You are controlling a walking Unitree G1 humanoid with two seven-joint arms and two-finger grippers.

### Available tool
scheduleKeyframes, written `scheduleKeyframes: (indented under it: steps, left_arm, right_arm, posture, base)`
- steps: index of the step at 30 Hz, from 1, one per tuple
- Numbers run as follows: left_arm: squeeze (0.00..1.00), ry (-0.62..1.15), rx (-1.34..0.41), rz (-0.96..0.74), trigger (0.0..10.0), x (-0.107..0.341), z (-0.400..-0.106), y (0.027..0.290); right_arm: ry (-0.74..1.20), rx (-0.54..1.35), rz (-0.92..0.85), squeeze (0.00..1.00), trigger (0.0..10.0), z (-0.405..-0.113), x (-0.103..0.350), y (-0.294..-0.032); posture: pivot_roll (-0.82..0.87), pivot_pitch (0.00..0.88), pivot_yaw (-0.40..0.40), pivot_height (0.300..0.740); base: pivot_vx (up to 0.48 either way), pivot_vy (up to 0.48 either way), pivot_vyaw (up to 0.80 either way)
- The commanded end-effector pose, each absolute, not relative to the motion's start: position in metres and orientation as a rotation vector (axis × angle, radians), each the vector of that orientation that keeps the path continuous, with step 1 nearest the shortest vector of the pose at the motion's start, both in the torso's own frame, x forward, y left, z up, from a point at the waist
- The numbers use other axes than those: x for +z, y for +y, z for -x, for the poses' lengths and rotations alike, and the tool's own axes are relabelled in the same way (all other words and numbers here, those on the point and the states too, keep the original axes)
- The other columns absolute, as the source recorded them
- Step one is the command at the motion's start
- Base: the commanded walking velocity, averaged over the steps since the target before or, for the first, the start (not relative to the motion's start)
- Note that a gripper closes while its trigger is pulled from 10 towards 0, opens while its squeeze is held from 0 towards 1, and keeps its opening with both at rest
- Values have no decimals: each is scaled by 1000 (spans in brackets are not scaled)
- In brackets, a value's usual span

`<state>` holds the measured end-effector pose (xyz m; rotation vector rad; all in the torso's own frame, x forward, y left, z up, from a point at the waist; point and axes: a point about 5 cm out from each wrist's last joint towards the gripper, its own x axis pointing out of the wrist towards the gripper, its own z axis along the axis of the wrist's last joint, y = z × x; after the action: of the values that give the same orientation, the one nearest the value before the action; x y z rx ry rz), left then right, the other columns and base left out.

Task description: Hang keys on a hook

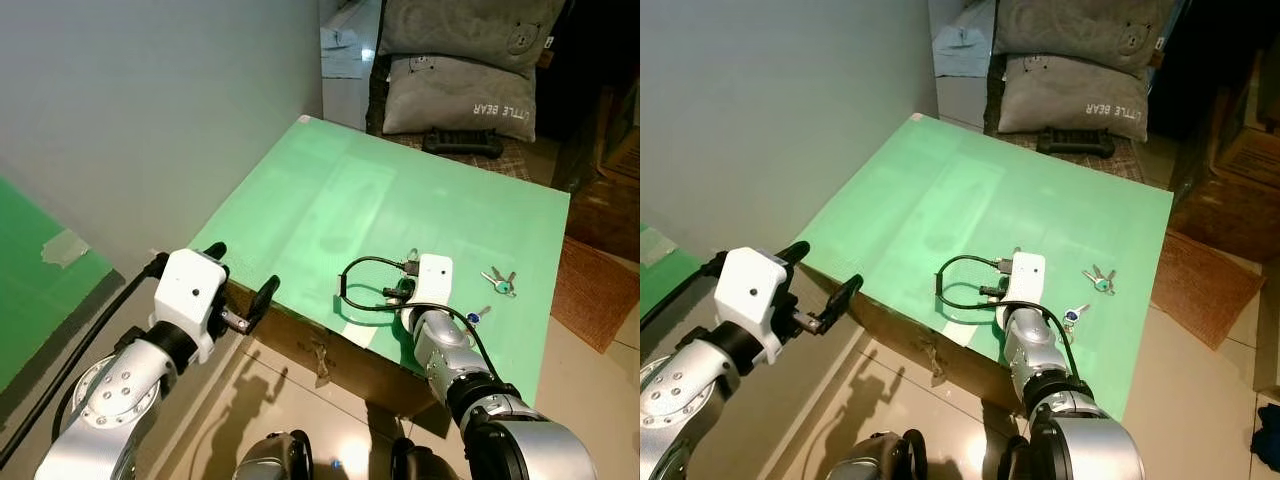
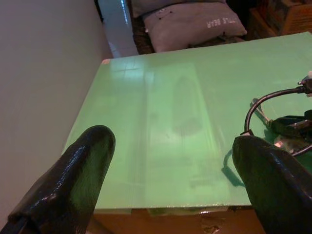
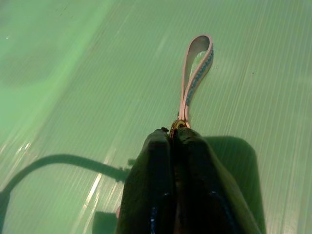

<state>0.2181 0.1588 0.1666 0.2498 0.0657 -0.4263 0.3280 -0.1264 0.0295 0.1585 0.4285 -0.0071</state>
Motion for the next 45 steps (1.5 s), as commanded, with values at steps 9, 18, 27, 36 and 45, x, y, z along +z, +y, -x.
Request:
scheduleKeyframes:
  steps: [9, 18, 27, 36, 45]
  left_arm:
    - [0, 63, -435, -230, 10000, 160, -232, 155]
    - [0, 17, -397, -138, 10000, 154, -263, 145]
    - [0, 7, -240, -1, 10000, 139, -291, 148]
    - [0, 11, -174, 86, 10000, 128, -285, 154]
    - [0, -16, -173, 19, 10000, 134, -296, 153]
  right_arm:
    - [300, 40, -100, 0, 0, -339, 50, -120]
    - [92, 99, -38, 0, 0, -349, 85, -124]
    - [-224, 135, 102, 0, 0, -341, 143, -130]
    - [-384, 103, 187, 0, 0, -296, 152, -134]
    - [-208, 61, 121, 0, 0, -290, 127, -141]
  posture:
    - [150, 163, 74, 740]
    - [90, 14, 26, 740]
    - [47, 0, -17, 740]
    - [20, 0, -15, 740]
    - [8, 0, -6, 740]
  base:
    - [0, 0, 0]
    - [0, 0, 0]
    - [0, 0, 0]
    - [0, 0, 0]
    - [0, 0, 0]
